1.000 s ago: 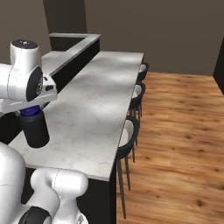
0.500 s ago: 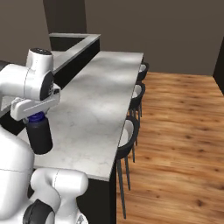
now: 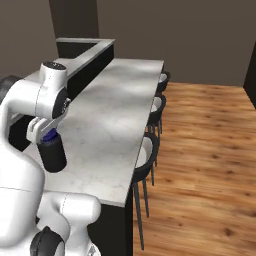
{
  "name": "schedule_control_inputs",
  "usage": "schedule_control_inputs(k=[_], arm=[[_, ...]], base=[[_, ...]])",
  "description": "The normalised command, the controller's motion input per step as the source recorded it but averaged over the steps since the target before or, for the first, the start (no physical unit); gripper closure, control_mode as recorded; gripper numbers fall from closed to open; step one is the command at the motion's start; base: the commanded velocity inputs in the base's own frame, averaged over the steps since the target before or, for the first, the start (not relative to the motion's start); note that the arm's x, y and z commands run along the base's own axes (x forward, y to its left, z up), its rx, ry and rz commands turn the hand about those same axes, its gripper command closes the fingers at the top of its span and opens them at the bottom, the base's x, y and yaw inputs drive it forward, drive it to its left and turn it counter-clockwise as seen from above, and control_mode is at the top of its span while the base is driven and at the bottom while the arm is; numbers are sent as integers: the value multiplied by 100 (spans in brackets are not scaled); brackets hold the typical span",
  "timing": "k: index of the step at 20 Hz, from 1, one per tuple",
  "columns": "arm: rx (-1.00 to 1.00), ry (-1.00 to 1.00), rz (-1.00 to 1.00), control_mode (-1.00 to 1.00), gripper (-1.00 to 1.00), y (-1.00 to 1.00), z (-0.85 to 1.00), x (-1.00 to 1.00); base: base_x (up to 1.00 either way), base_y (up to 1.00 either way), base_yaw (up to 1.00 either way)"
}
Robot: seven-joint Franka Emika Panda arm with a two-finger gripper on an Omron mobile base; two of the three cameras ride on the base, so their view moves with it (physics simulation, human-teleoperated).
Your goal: Move the drinks to the dining counter.
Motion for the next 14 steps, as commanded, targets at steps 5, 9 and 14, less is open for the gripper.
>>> schedule_control_inputs(k=[5,9,14], arm=[[3,-3,23,-100,100,9,-4,37],[6,3,18,-100,100,25,-8,46],[6,3,12,-100,100,42,-15,46]], base=[[0,0,0],[0,0,0],[0,0,0]])
